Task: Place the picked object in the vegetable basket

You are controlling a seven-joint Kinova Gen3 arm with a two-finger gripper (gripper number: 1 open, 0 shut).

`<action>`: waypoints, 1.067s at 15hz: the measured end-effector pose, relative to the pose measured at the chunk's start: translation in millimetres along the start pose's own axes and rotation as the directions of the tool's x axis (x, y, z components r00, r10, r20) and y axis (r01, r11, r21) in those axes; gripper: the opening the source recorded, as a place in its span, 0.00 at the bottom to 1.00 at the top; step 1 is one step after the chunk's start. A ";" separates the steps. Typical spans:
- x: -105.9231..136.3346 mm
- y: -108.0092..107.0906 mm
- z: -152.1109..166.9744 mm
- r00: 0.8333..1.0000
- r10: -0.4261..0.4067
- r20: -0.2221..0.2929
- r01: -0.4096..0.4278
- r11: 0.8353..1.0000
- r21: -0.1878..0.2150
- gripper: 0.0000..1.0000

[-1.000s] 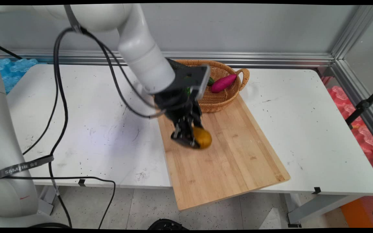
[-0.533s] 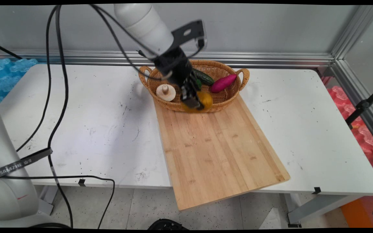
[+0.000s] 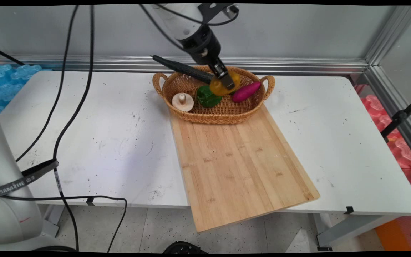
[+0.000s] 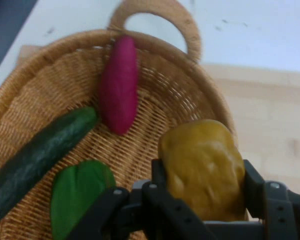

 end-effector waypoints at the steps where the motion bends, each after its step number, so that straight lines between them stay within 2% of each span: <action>1: 2.9 -1.5 3.7 1.000 -0.018 0.000 0.018 1.000 0.005 0.00; 7: 22.0 -8.6 50.4 0.988 -0.152 0.021 0.151 0.988 0.040 0.00; 16: 17.1 -12.9 126.1 0.962 -0.251 0.107 0.245 0.967 0.071 0.00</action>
